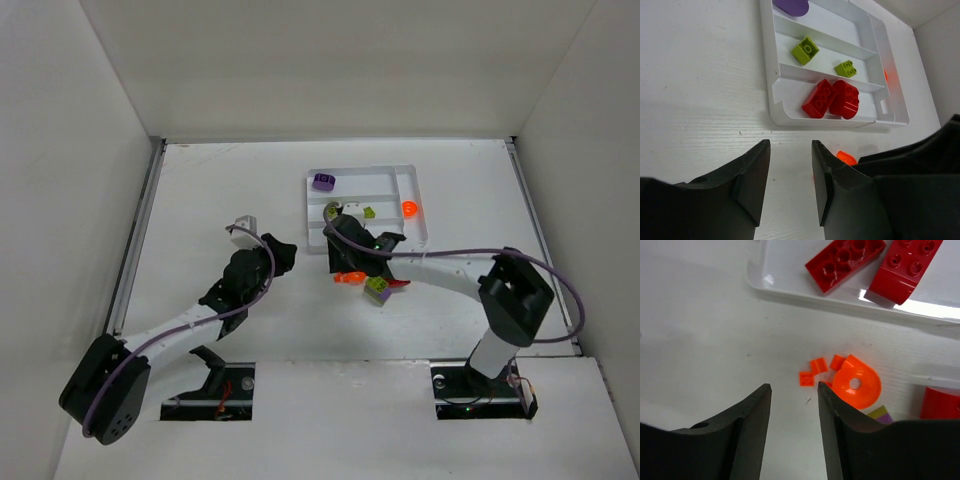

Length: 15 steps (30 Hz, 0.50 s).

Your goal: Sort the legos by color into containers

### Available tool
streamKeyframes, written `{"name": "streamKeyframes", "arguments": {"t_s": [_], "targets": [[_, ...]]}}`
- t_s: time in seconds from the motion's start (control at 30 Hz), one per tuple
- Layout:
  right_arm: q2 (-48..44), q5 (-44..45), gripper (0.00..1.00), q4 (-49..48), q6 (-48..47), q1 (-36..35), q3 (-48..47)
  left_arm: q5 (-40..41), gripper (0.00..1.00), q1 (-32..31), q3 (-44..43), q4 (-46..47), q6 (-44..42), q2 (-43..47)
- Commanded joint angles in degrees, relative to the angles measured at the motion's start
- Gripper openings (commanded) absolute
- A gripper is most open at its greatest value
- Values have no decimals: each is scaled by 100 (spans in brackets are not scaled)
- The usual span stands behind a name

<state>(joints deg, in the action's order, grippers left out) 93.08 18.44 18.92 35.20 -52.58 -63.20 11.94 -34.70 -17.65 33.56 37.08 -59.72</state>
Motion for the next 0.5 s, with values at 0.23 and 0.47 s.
{"name": "streamKeyframes", "arguments": {"t_s": [0.23,0.47], "targets": [[1089,1013,47,1456,444,15,-1168,-61,36,143,165,449,247,330],[1195,1224,44,1782,734,-81,-1054,-61,36,108,148,476,256,207]]}}
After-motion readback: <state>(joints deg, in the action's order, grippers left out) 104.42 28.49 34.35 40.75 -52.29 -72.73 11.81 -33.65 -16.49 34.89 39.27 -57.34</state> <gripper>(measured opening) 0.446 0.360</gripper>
